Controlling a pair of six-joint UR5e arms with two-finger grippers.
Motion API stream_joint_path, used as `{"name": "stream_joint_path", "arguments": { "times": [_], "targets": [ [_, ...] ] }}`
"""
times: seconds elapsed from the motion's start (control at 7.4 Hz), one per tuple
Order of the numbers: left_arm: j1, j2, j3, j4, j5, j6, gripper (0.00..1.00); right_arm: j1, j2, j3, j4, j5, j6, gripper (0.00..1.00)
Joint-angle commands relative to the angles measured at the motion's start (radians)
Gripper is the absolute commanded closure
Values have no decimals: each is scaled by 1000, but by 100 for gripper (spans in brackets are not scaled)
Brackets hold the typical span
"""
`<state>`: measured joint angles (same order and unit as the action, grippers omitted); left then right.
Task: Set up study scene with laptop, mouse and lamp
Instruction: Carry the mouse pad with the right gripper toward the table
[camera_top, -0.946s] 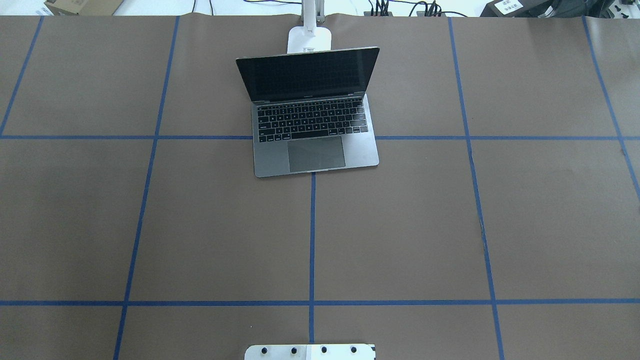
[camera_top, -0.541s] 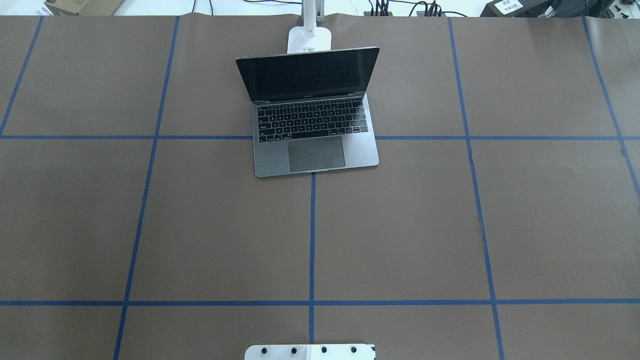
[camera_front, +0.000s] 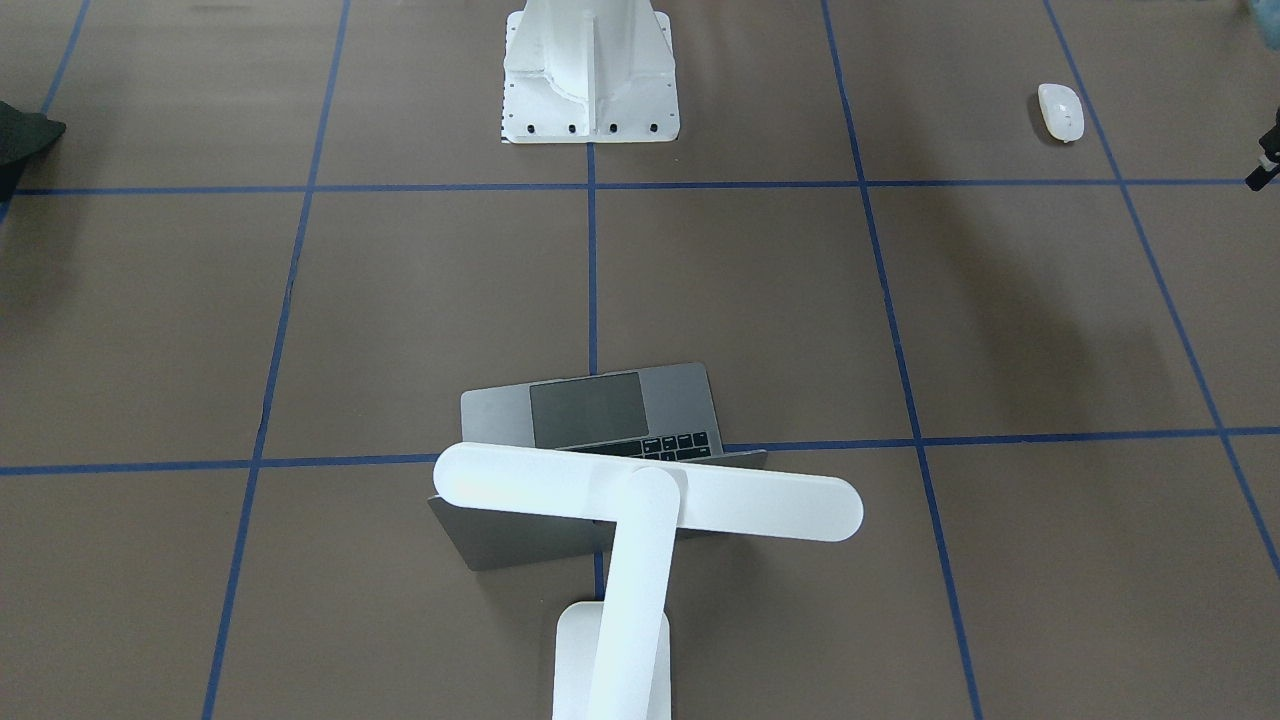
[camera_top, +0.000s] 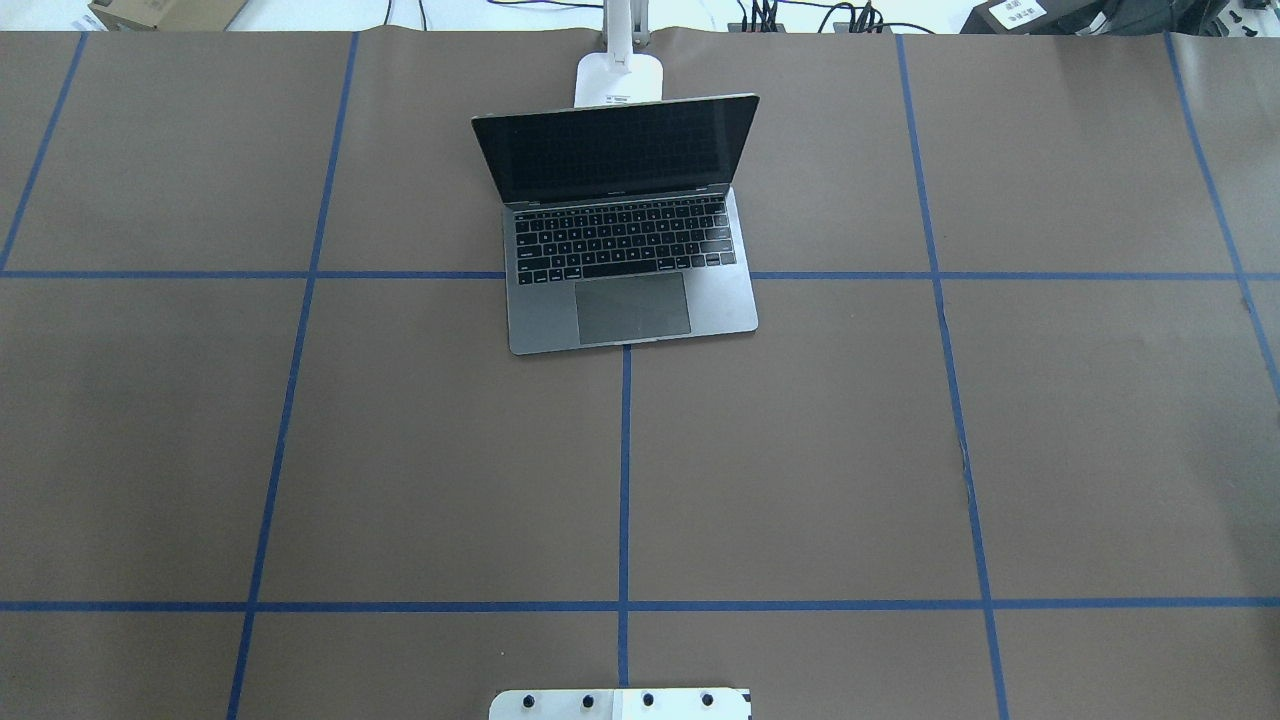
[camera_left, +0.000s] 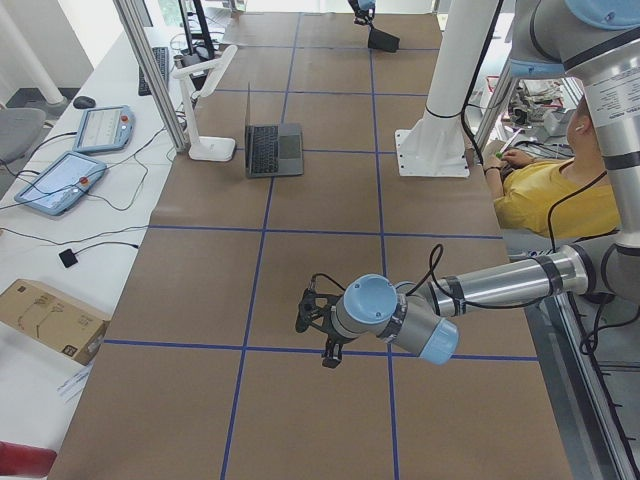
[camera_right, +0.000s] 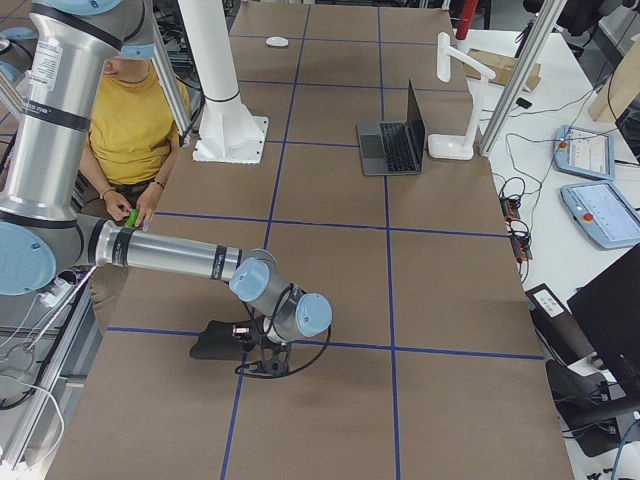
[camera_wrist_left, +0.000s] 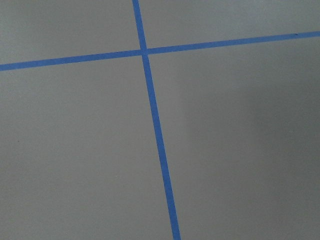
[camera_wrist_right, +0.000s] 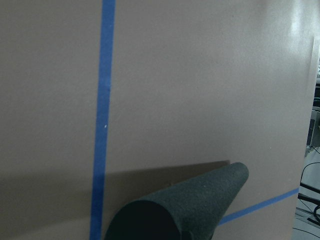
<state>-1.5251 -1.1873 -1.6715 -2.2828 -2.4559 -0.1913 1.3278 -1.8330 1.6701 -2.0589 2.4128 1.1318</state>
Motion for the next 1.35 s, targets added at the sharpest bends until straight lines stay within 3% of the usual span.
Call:
{"name": "stream_joint_path", "arguments": {
  "times": [0.0,0.54,0.95,1.22],
  "targets": [
    [-1,0,4,2,0,0,0,1,143,7,-13,-3,76,100],
    [-1,-3,10,2,0,-7,0,-8,387,10,-9,17,345,100],
    [-1,-2,10,3,0,-8,0,-137,571,2,2,17,612,100],
    [-1,-9,19,3,0,-8,0,-202,662,-10,16,11,640,100]
  ]
}}
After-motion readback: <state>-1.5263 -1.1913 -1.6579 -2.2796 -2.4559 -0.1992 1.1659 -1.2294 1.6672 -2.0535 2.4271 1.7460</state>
